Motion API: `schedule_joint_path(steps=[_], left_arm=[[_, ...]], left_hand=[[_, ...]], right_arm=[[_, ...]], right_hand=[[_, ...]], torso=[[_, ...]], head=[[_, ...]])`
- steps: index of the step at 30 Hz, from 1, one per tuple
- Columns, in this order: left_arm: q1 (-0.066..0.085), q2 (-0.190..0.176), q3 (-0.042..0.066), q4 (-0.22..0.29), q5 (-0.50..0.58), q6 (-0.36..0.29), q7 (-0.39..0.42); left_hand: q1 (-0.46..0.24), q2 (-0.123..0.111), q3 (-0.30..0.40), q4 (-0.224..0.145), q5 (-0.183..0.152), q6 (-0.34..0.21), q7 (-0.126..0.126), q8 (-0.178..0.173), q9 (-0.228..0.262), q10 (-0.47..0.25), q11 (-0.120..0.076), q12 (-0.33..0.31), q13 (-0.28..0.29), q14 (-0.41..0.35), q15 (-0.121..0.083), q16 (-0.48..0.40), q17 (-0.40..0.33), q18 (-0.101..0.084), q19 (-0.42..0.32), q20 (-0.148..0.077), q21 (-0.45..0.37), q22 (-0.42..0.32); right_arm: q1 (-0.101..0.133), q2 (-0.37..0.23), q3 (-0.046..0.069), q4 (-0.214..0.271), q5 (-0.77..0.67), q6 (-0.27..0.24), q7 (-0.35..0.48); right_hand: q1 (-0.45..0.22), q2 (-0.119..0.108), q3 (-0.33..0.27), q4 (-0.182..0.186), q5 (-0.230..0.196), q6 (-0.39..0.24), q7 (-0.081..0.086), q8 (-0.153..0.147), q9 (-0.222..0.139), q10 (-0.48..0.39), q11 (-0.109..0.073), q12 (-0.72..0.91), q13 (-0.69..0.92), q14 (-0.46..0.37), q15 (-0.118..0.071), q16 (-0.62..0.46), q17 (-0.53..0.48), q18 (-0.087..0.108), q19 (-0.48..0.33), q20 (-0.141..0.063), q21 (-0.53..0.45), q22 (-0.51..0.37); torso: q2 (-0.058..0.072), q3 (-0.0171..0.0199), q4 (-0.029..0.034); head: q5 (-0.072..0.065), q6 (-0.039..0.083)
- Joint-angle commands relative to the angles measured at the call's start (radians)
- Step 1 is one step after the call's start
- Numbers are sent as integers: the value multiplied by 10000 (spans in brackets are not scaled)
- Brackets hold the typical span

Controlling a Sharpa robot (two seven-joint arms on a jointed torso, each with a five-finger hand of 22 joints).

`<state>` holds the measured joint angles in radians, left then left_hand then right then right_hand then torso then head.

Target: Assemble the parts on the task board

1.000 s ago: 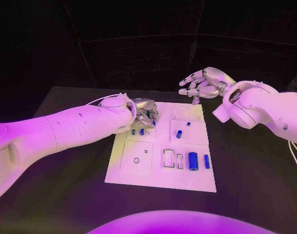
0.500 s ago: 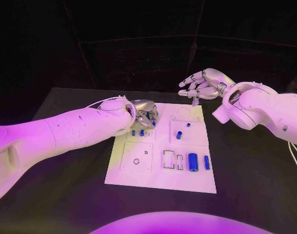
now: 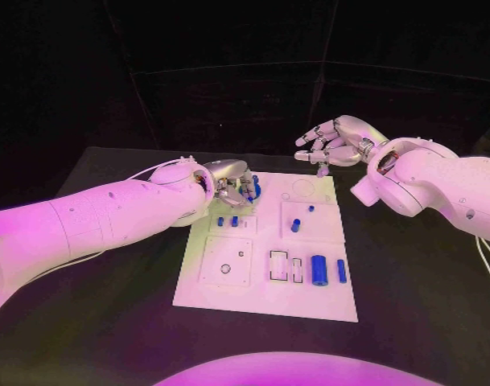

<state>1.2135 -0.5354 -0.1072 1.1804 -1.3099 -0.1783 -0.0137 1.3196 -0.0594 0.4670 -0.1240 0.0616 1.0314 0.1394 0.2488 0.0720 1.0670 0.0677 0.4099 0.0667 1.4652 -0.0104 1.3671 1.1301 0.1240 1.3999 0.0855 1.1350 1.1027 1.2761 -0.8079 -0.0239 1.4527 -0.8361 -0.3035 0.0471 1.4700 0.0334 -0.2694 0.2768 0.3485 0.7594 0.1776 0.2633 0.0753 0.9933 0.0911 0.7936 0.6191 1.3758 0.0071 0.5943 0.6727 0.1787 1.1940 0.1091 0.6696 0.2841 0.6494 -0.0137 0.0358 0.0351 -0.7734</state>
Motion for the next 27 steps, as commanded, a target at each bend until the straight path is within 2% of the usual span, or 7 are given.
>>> schedule_joint_path(steps=[1,5,13,21,27], left_arm=[[13,-183,68,182,319,-195,121],[13,-493,135,362,453,-68,49],[14,-912,164,486,522,370,-124],[12,-1015,160,421,531,720,-279],[4,-968,154,303,532,823,-318]], left_hand=[[-75,10,55,4,-65,49,0,-56,-14,54,16,-49,9,113,-30,40,-8,-191,37,11,43,12],[-92,-4,57,6,-65,62,0,-69,-13,70,16,-70,10,110,-29,32,-31,-190,36,15,44,16],[-123,-29,55,11,-67,82,-5,-89,-12,96,15,-100,13,108,-28,25,-57,-195,41,18,69,46],[-171,-83,39,15,-71,107,-17,-122,-11,131,9,-147,16,105,-30,17,-91,-195,39,21,80,64],[-171,-83,39,15,-71,107,-17,-122,-11,131,9,-147,16,105,-30,17,-91,-195,39,21,80,64]], right_arm=[[19,-6,6,-2,-15,58,100],[19,-19,6,-7,-15,65,97],[18,-39,5,-14,-15,71,90],[18,-35,5,-23,-15,77,89],[18,-27,5,-20,-15,77,92]], right_hand=[[-48,88,-77,-8,41,-53,13,39,1,-57,-13,32,-12,47,-12,-53,12,48,53,-12,-67,-10],[-48,88,-77,-8,41,-53,13,39,1,-57,-13,32,-12,47,-12,-53,12,48,53,-12,-67,-10],[-48,88,-77,-8,41,-53,13,39,1,-57,-13,32,-12,47,-12,-53,12,48,53,-12,-67,-10],[-48,88,-77,-8,41,-53,13,39,1,-57,-13,32,-12,47,-12,-53,12,48,53,-12,-67,-10],[-48,88,-77,-8,41,-53,13,39,1,-57,-13,32,-12,47,-12,-53,12,48,53,-12,-67,-10]], torso=[[1,-2,11],[1,-5,7],[13,3,-10],[12,12,-23],[16,6,-29]], head=[[20,6],[38,15],[60,16],[76,-1],[82,-22]])
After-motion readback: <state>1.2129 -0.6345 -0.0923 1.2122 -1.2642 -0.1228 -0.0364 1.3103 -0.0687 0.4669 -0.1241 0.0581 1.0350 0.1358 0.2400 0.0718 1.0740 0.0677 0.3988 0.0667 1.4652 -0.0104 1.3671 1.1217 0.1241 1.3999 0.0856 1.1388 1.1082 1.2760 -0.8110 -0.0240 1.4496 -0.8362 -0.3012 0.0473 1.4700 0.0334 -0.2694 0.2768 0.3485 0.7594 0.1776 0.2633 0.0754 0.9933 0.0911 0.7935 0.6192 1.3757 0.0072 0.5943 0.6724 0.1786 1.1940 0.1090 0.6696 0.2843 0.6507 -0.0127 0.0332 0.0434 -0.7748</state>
